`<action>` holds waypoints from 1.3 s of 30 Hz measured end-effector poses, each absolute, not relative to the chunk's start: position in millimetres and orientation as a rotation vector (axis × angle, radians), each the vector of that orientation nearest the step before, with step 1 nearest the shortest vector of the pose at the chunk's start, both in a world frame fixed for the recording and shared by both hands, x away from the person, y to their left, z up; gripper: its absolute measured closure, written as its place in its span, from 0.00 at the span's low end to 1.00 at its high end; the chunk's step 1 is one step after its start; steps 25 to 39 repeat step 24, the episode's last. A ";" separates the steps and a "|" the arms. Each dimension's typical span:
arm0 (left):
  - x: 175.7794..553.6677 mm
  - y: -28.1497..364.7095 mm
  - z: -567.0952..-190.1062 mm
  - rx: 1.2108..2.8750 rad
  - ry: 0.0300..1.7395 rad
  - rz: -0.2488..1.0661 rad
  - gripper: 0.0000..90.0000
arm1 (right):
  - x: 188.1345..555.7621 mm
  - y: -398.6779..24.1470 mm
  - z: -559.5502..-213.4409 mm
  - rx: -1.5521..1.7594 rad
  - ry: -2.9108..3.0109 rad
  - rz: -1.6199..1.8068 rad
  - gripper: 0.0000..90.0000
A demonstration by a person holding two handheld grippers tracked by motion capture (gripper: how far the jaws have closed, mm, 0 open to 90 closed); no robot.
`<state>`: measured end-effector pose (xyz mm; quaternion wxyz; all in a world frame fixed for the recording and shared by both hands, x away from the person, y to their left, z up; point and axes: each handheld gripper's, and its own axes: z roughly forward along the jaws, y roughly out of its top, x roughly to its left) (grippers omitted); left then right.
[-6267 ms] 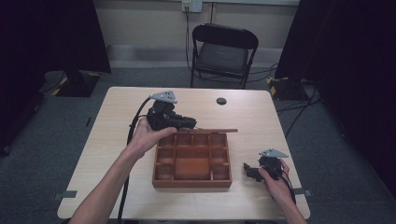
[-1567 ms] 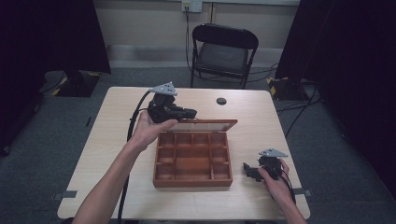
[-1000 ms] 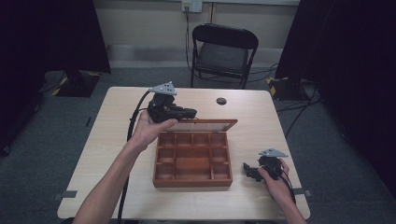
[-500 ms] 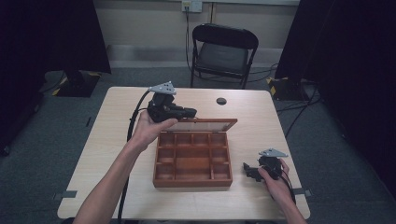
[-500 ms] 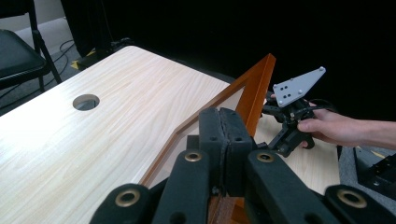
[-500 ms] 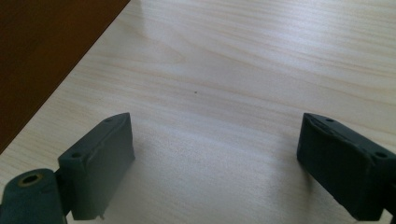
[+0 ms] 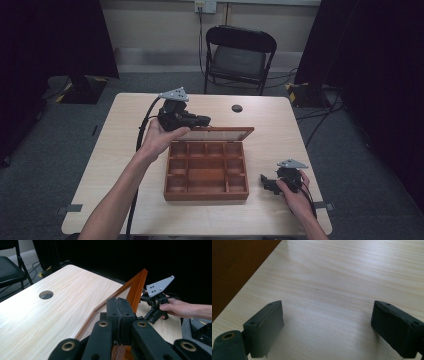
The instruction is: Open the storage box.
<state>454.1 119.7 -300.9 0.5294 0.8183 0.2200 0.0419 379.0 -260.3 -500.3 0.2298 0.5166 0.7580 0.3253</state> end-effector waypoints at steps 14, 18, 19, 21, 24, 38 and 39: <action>453.8 119.7 -300.5 1.960 0.519 0.106 0.99 | 379.0 -260.4 -500.3 1.421 2.086 0.895 0.11; 453.8 119.7 -300.6 1.960 0.516 0.106 0.99 | 379.0 -260.4 -500.3 1.421 2.086 0.894 0.11; 453.9 119.6 -300.5 1.961 0.516 0.106 0.99 | 379.0 -260.4 -500.3 1.421 2.086 0.895 0.11; 454.1 119.6 -300.3 1.960 0.520 0.108 0.99 | 379.0 -260.3 -500.3 1.421 2.085 0.895 0.11; 454.2 119.5 -300.3 1.960 0.520 0.107 0.99 | 379.0 -260.4 -500.3 1.421 2.086 0.895 0.11; 454.2 119.5 -300.3 1.960 0.520 0.107 0.99 | 379.0 -260.4 -500.3 1.421 2.086 0.895 0.11; 454.2 119.5 -300.3 1.960 0.520 0.107 0.99 | 379.0 -260.4 -500.3 1.421 2.086 0.895 0.11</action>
